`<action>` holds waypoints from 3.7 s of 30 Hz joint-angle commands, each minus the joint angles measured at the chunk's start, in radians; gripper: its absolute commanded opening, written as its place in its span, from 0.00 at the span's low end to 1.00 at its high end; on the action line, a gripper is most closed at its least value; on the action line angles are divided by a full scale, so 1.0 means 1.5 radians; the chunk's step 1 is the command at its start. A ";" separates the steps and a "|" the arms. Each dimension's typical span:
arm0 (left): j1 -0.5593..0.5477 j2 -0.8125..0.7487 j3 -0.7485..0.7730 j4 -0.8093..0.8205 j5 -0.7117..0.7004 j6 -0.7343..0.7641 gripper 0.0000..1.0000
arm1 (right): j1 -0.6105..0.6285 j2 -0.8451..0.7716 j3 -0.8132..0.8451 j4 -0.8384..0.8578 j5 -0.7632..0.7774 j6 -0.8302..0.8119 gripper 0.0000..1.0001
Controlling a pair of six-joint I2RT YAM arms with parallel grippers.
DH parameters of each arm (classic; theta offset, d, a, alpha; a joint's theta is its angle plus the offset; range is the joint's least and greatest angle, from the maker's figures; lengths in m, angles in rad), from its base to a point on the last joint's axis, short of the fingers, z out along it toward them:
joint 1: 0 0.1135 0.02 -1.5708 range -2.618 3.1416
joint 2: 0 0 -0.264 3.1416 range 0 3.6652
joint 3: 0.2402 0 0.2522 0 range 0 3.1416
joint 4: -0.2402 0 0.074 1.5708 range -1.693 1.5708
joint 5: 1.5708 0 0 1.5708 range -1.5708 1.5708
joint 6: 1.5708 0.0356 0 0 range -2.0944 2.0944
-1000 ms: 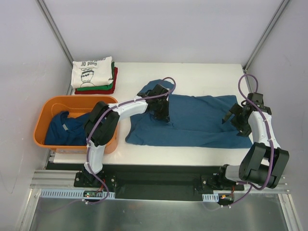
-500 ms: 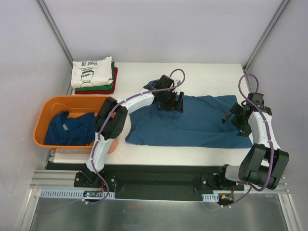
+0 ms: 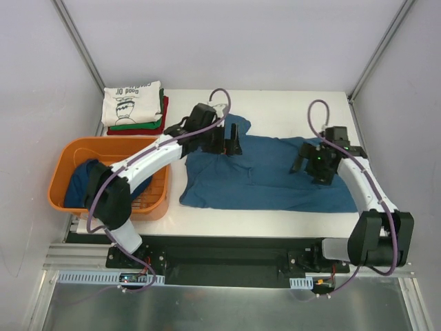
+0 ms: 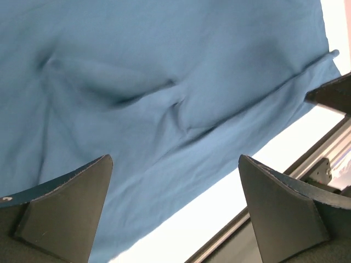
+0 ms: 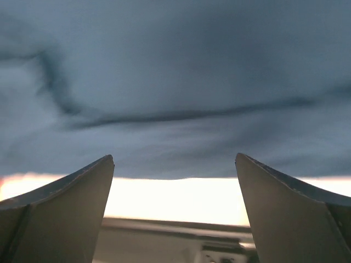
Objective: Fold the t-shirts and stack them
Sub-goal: Fold the tshirt
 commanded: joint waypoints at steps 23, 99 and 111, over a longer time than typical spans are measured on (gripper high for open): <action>0.032 -0.150 -0.348 0.077 0.047 -0.130 0.99 | 0.315 0.569 0.505 0.191 -0.152 0.073 0.97; 0.146 0.607 0.683 -0.276 -0.254 -0.005 0.70 | -0.083 0.477 0.452 0.044 0.021 -0.112 0.97; 0.146 0.604 0.702 -0.271 -0.267 -0.028 0.31 | -0.085 0.495 0.468 0.045 0.019 -0.107 0.96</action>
